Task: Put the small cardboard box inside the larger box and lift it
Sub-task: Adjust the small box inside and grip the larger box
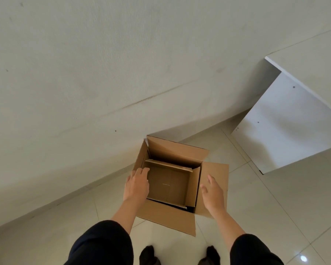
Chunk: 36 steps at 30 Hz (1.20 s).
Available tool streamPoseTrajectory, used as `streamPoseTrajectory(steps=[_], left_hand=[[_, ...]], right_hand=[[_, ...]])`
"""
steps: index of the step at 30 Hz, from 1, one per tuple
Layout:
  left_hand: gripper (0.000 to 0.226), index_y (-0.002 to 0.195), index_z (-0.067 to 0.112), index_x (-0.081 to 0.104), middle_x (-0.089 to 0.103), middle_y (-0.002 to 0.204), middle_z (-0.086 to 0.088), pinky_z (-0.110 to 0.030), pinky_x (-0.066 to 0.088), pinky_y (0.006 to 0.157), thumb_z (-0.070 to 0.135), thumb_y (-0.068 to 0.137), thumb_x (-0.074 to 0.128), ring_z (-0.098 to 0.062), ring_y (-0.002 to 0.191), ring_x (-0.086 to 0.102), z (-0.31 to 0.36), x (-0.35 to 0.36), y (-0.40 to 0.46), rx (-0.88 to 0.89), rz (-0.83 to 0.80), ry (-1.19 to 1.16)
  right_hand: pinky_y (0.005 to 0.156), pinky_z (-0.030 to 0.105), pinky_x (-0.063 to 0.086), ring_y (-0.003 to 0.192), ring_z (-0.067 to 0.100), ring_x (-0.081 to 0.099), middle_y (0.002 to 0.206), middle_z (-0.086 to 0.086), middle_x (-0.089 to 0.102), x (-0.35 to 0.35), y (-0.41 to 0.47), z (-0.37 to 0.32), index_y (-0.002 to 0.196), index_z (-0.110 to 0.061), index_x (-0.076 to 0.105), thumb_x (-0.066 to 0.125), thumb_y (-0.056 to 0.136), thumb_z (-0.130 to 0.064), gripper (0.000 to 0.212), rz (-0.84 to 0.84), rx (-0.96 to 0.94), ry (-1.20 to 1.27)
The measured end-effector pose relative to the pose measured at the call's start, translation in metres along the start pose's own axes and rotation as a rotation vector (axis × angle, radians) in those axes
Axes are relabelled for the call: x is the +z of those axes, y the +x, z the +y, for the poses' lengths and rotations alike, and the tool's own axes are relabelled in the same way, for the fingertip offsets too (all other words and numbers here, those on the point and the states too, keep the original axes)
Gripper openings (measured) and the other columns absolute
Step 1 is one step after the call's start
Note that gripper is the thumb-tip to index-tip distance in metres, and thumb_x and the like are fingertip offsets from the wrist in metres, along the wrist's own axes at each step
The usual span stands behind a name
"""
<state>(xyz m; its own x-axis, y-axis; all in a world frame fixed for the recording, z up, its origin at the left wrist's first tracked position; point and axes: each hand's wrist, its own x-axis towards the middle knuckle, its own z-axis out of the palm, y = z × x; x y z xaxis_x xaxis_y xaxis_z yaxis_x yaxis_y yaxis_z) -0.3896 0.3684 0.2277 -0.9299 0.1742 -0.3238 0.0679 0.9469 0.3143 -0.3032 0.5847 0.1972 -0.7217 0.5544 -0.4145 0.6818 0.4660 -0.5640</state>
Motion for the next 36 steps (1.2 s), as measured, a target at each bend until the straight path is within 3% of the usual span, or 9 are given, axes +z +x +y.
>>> streamPoseTrajectory(steps=[13,24,27,32,36], left_hand=[[0.041,0.136,0.02,0.044,0.049,0.138,-0.003,-0.035,0.044,0.106,0.017,0.095,0.046,-0.02,0.128,0.044,0.089,0.05,-0.051,-0.321,0.062,-0.253],[0.042,0.135,0.015,0.046,0.043,0.139,-0.007,-0.035,0.044,0.101,0.008,0.094,0.044,-0.024,0.129,0.041,0.071,0.128,-0.047,-0.557,0.074,-0.337],[0.044,0.136,0.013,0.042,0.036,0.143,-0.01,-0.037,0.049,0.099,0.006,0.093,0.046,-0.026,0.129,0.039,0.062,0.154,-0.049,-0.648,0.078,-0.337],[0.057,0.142,0.013,0.029,0.013,0.157,-0.014,-0.047,0.039,0.11,0.008,0.09,0.051,-0.033,0.14,0.025,0.059,0.202,-0.058,-0.851,0.108,-0.326],[0.076,0.149,0.015,0.014,0.013,0.158,-0.016,-0.05,0.034,0.113,0.005,0.088,0.058,-0.037,0.141,0.024,0.068,0.236,-0.062,-1.005,0.186,-0.463]], right_hand=[[0.11,0.03,0.035,0.136,0.021,0.04,0.147,0.008,0.043,-0.077,0.059,0.03,0.144,-0.011,0.033,0.049,0.094,-0.013,0.052,-0.191,-0.304,-0.129],[0.107,0.03,0.039,0.134,0.022,0.042,0.145,0.009,0.043,-0.048,0.138,0.07,0.143,-0.01,0.033,0.053,0.092,-0.014,0.055,-0.243,-0.452,-0.35],[0.106,0.034,0.041,0.133,0.024,0.043,0.144,0.01,0.042,-0.036,0.165,0.075,0.143,-0.011,0.032,0.054,0.091,-0.014,0.056,-0.23,-0.541,-0.385],[0.108,0.04,0.04,0.138,0.028,0.034,0.147,0.013,0.036,-0.011,0.209,0.079,0.143,-0.009,0.029,0.056,0.09,-0.011,0.06,-0.238,-0.637,-0.462],[0.111,0.046,0.036,0.143,0.031,0.024,0.151,0.017,0.028,0.01,0.241,0.078,0.145,-0.007,0.024,0.056,0.09,-0.012,0.064,-0.291,-0.68,-0.509]])
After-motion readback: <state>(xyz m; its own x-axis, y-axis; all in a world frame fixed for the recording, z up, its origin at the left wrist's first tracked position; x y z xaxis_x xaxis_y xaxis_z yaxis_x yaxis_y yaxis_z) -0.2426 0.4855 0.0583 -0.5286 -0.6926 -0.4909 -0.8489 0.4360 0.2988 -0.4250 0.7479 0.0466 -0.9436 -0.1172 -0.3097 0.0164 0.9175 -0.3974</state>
